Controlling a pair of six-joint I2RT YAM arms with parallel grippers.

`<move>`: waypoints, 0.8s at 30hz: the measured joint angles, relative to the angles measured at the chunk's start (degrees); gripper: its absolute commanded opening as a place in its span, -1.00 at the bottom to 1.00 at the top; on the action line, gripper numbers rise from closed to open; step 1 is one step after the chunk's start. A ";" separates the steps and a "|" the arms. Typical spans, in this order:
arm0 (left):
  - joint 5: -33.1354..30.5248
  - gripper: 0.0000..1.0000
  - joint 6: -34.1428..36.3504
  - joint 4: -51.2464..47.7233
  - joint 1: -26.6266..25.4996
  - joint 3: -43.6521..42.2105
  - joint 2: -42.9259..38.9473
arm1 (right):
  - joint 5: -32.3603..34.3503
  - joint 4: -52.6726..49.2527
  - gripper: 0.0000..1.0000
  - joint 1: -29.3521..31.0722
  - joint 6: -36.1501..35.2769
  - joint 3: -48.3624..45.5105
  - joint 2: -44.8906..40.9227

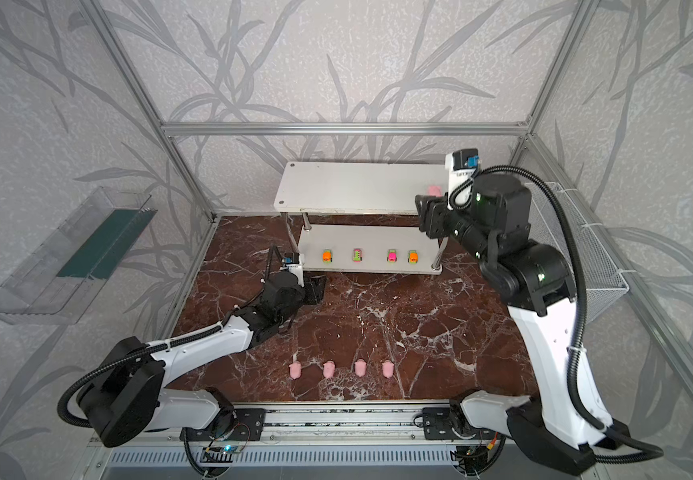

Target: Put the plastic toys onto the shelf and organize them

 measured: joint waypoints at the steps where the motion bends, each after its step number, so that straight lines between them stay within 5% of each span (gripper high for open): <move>1: -0.04 0.13 0.00 -0.04 0.00 -0.11 -0.26 | 0.79 0.90 0.27 2.36 0.09 -4.92 -2.97; 9: -0.92 0.14 0.31 -1.22 0.04 -0.26 -2.67 | 10.23 0.44 0.25 19.74 7.52 -32.68 -16.24; 14: -1.66 0.14 0.63 -2.16 0.04 -0.26 -3.78 | 12.44 0.48 0.28 28.15 20.04 -49.83 -20.79; 24: -2.10 0.14 0.59 -3.87 0.04 -0.50 -5.14 | 10.54 4.61 0.38 34.25 36.26 -64.74 -14.08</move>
